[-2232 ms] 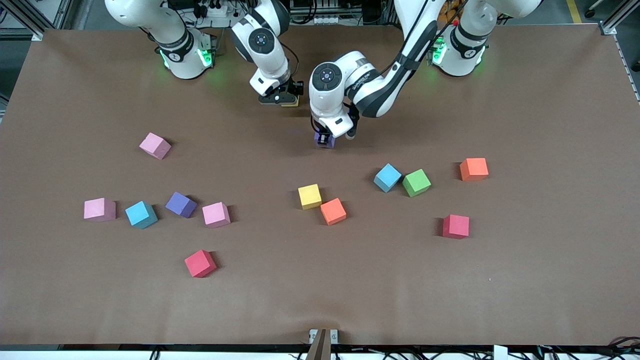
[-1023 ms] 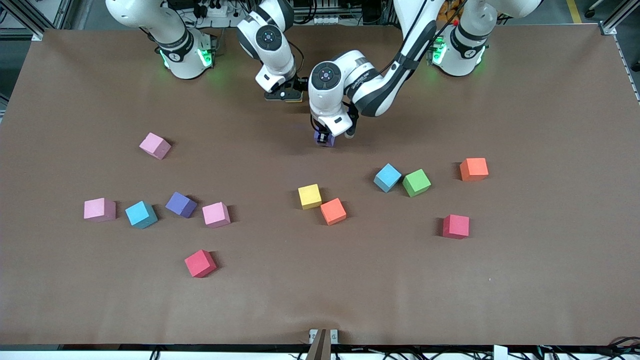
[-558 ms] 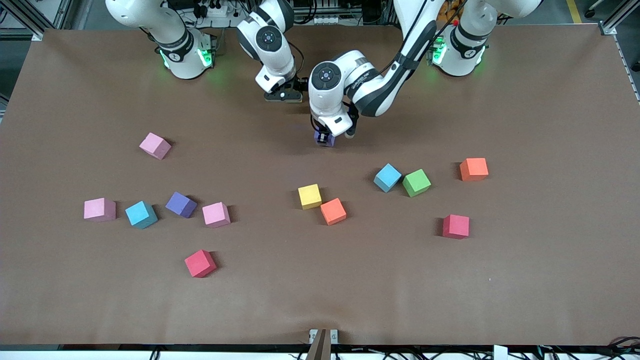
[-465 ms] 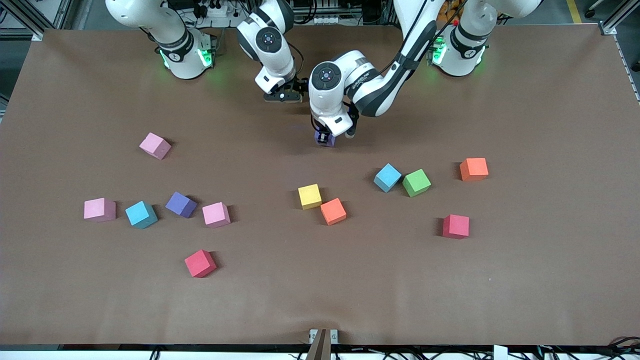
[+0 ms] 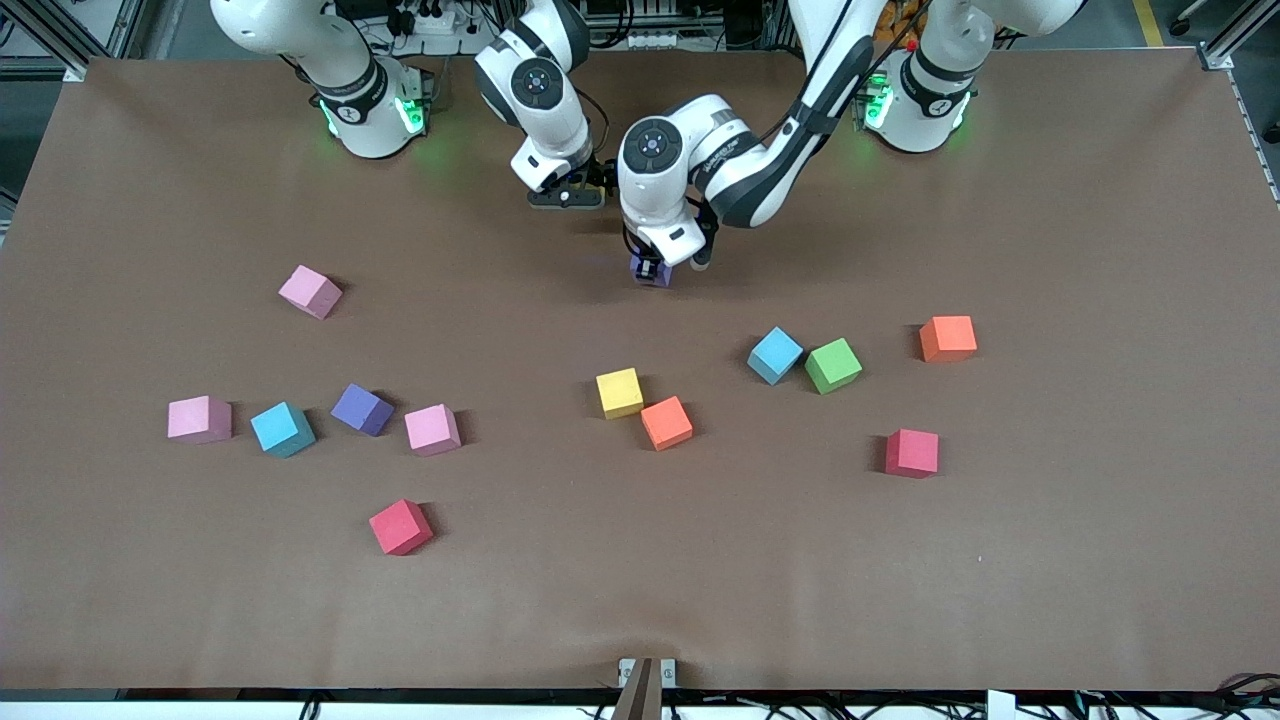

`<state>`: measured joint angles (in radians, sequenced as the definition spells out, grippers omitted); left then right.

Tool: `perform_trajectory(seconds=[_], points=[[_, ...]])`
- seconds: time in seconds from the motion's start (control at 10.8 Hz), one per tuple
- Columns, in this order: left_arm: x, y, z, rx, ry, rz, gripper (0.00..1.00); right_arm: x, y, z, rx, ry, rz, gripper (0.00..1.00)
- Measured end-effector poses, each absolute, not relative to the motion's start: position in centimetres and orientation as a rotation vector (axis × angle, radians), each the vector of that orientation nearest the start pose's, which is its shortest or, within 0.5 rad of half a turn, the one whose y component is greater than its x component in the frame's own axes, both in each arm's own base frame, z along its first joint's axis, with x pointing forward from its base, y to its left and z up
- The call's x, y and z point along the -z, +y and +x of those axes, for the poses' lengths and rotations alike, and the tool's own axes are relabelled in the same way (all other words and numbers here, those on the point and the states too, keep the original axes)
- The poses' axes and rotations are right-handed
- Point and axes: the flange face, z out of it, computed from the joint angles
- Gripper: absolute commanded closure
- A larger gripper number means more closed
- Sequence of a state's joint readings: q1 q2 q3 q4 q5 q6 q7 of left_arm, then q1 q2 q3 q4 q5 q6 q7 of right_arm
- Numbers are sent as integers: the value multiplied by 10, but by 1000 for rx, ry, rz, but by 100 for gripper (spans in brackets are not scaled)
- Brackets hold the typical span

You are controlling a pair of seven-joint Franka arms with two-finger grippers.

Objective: Form number 2 with 11 blocks
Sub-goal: 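Carry the yellow cube with the right gripper while the left gripper carries purple, then lower the yellow cube and open the right gripper beside the purple cube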

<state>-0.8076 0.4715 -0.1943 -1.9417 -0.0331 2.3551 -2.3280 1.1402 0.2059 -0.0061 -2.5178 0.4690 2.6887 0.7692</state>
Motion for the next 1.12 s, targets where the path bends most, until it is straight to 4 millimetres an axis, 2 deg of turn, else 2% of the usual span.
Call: perform_trajectory(seconds=[0.28, 0.65, 1.12], points=[[-245, -520, 318, -209, -1953, -2359, 100, -210, 409, 207, -261, 71, -3030, 0], [-245, -531, 281, -228, -2005, -2275, 100, -235, 392, 214, -266, 53, -3019, 0], [-239, -539, 242, -227, -2125, -2095, 100, -299, 356, 215, -304, -17, -2990, 0]])
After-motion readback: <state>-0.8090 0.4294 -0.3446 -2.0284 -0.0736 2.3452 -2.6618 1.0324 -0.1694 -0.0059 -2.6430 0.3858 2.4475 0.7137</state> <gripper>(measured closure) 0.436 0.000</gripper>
